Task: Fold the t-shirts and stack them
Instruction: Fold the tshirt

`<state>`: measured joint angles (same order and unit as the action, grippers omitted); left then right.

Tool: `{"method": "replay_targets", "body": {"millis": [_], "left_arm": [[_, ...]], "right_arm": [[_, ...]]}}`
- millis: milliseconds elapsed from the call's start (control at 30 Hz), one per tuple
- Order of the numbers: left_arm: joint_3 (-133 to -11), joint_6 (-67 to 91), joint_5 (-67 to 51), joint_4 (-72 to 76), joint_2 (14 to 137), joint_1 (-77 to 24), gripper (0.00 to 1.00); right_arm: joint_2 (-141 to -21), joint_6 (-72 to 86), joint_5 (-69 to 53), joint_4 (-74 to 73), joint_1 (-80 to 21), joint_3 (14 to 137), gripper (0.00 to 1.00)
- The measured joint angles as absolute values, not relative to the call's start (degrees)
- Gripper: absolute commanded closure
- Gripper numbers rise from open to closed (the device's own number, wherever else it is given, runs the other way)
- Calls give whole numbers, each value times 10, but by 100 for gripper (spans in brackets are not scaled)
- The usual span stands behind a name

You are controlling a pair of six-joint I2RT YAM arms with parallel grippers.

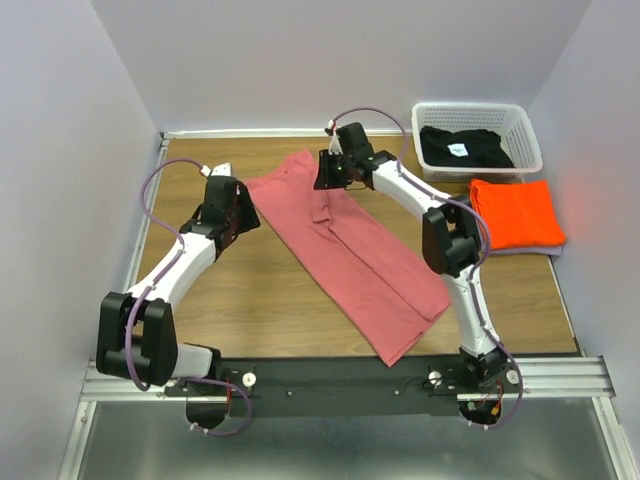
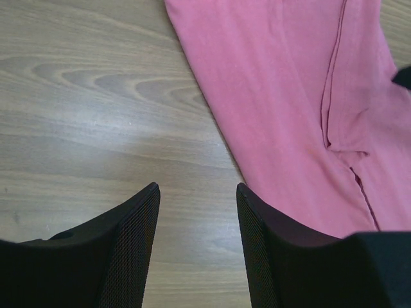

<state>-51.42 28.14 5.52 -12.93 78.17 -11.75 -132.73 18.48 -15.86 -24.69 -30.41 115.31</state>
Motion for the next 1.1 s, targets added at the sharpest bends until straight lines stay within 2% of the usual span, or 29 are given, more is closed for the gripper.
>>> {"method": "replay_targets", "body": {"millis": [400, 667, 900, 1100], "left_arm": [[-472, 283, 29, -90, 780, -119, 42], [-525, 281, 19, -76, 856, -125, 42], [-627, 281, -2, -56, 972, -143, 42], [-664, 281, -11, -55, 1044, -152, 42]], "right_arm": [[-1458, 194, -98, -207, -304, 1264, 64], [-1460, 197, -97, -182, -304, 1242, 60], [-1305, 191, -71, -166, -304, 1045, 55], [-1094, 184, -62, -163, -304, 813, 52]]}}
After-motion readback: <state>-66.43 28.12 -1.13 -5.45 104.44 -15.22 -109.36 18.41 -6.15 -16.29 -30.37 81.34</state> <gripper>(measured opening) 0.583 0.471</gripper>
